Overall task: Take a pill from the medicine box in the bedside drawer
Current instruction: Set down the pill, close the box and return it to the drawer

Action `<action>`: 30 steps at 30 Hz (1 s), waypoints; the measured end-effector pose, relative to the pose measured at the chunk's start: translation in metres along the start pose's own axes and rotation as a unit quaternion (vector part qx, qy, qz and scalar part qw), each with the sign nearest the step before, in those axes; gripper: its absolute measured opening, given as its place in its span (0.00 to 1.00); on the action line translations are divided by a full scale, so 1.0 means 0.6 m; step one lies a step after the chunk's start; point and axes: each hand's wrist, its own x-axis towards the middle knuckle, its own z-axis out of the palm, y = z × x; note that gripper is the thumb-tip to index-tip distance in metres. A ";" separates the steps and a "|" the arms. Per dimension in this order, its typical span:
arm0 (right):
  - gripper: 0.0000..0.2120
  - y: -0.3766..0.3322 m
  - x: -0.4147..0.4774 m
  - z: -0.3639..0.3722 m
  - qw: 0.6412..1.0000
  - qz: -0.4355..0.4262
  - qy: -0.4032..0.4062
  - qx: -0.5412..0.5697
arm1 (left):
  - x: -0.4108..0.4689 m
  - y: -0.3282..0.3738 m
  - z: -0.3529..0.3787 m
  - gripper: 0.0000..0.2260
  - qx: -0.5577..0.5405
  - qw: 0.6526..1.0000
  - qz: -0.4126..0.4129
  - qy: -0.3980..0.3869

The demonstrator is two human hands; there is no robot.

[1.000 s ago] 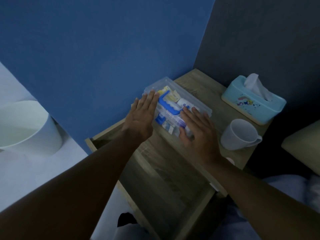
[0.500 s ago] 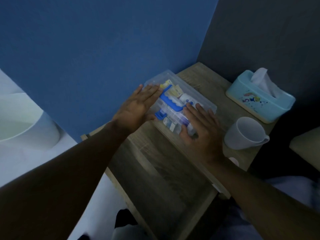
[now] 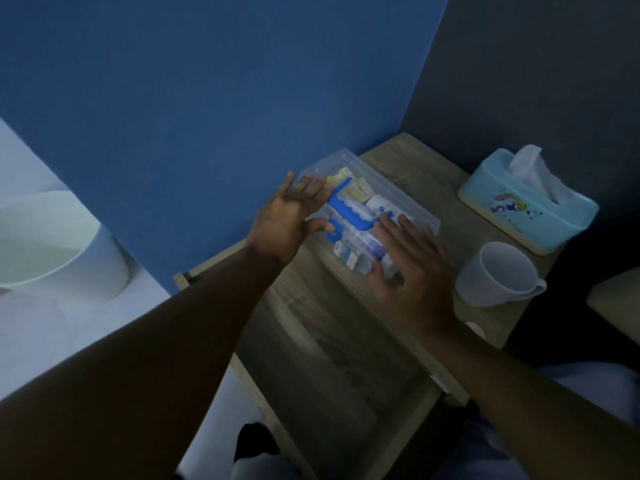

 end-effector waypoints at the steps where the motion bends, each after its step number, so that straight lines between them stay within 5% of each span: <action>1: 0.22 -0.001 0.000 -0.001 1.000 0.003 -0.005 0.005 | 0.000 0.000 -0.001 0.32 -0.013 1.000 -0.010 -0.011; 5: 0.19 -0.007 0.015 -0.017 0.999 0.030 -0.023 0.034 | 0.004 0.007 -0.022 0.35 -0.124 0.989 -0.060 -0.046; 9: 0.17 -0.003 0.048 -0.038 0.996 0.059 -0.053 0.030 | 0.013 -0.001 -0.063 0.25 -0.165 0.982 -0.080 -0.036; 14: 0.35 0.021 0.062 -0.030 0.955 0.283 -0.089 -0.004 | 0.040 -0.008 -0.061 0.28 -0.171 0.963 -0.208 -0.010; 18: 0.45 0.034 0.069 -0.020 0.884 0.418 -0.127 0.164 | 0.061 0.005 -0.029 0.27 -0.292 0.891 -0.346 -0.037; 23: 0.43 0.039 0.090 -0.030 0.848 0.452 -0.151 0.232 | 0.057 0.011 -0.033 0.26 -0.426 0.792 -0.438 0.020; 30: 0.34 -0.023 0.048 -0.083 0.838 0.409 -0.139 0.333 | -0.017 0.024 -0.091 0.20 -0.372 0.815 -0.442 0.048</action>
